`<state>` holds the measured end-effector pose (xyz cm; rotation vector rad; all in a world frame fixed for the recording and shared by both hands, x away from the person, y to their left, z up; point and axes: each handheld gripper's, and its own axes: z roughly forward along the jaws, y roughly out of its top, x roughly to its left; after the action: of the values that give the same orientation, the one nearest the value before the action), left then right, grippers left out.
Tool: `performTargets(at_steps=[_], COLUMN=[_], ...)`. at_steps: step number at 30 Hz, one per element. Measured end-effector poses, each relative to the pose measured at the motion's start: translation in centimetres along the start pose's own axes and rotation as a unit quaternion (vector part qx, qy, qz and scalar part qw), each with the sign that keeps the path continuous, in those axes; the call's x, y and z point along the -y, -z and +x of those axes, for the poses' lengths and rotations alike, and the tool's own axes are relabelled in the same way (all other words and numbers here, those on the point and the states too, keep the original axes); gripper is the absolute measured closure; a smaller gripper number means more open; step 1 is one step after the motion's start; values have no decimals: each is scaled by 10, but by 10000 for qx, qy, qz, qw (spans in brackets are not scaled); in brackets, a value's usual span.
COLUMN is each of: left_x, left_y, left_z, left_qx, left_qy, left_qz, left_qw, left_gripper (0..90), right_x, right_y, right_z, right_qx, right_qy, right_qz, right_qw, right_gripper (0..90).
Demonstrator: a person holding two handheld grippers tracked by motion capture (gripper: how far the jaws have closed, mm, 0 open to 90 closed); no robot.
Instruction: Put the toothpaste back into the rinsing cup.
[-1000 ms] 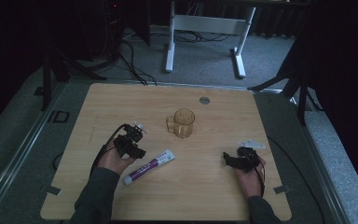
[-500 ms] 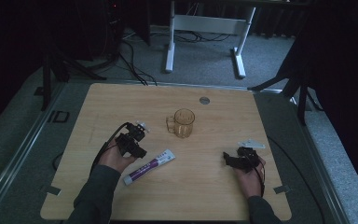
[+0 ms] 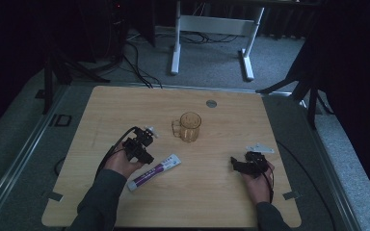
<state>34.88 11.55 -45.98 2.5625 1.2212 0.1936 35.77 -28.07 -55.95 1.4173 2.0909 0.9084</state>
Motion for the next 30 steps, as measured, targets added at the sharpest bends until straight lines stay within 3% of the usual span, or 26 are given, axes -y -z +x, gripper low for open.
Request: performTargets(at_steps=[30], left_x=[-13], left_y=[-11], left_z=[-21], left_qx=[118], left_qy=[-343], left_qz=[361], left_qw=[9987], left_gripper=[573], right_x=[0], right_y=[0], right_z=[0], right_qx=[-3], right_qy=[-5], right_qz=[1], right_qw=[10000], right_gripper=[229])
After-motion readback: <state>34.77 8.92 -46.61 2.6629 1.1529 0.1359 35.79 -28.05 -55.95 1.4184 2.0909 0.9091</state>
